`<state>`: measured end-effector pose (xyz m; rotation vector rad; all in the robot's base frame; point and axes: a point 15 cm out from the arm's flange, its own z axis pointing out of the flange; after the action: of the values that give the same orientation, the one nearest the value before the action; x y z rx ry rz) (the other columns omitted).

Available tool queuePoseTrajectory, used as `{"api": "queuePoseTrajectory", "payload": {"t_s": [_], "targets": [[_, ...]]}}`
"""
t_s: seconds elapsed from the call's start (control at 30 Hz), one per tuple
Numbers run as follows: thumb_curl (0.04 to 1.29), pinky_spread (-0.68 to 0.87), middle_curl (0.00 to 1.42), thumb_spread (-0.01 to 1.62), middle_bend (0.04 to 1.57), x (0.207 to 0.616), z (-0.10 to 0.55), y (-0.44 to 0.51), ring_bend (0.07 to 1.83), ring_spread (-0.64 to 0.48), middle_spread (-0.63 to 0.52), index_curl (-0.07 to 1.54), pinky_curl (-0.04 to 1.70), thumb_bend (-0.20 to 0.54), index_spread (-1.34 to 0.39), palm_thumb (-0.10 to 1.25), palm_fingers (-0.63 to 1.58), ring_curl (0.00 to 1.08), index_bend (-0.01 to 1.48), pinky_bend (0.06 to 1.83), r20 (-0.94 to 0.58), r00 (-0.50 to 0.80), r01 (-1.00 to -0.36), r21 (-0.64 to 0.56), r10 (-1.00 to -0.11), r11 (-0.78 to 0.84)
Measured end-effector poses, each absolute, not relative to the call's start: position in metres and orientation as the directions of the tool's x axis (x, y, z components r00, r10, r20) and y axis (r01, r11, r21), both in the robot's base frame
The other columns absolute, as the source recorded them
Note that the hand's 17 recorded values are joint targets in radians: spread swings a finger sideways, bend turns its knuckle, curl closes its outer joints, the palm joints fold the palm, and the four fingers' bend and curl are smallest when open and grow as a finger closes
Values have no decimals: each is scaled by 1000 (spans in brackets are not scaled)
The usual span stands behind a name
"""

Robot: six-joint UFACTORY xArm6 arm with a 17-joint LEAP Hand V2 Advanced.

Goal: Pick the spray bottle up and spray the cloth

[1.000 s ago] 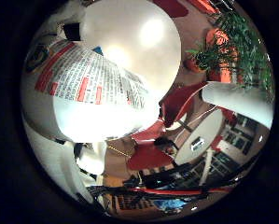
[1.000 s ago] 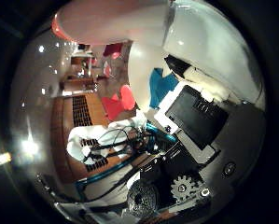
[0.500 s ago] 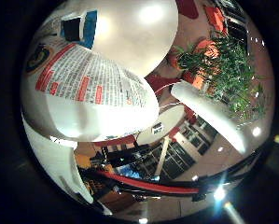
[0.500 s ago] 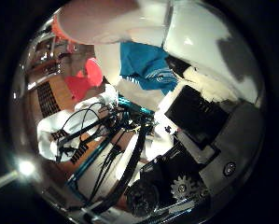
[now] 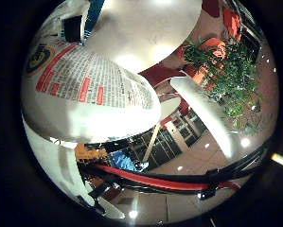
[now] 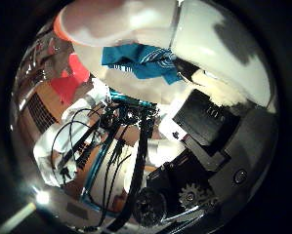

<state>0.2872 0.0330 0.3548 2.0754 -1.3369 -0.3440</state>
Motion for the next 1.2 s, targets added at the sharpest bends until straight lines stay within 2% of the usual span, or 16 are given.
{"api": "queuePoseTrajectory", "payload": {"t_s": [0.3, 0.8, 0.97, 1.2], "targets": [[812, -214, 607, 945, 1378, 285, 332, 32, 1471, -158, -90, 765, 1125, -14, -217, 1004, 1190, 577, 1105, 1084, 121, 449, -700, 663, -885, -265], [817, -219, 608, 946, 1377, 285, 330, 35, 1471, -158, -90, 780, 1137, -14, -222, 1003, 1190, 577, 1090, 1077, 105, 451, -708, 647, -886, -283], [817, -221, 609, 946, 1375, 284, 340, 44, 1472, -158, -91, 784, 1140, -14, -222, 1003, 1189, 577, 1088, 1076, 66, 441, -725, 614, -895, -312], [817, -222, 608, 931, 1375, 290, 381, 93, 1470, -158, -90, 787, 1142, -15, -226, 1009, 1191, 577, 1084, 1074, -94, 422, -783, 463, -902, -415]]}}
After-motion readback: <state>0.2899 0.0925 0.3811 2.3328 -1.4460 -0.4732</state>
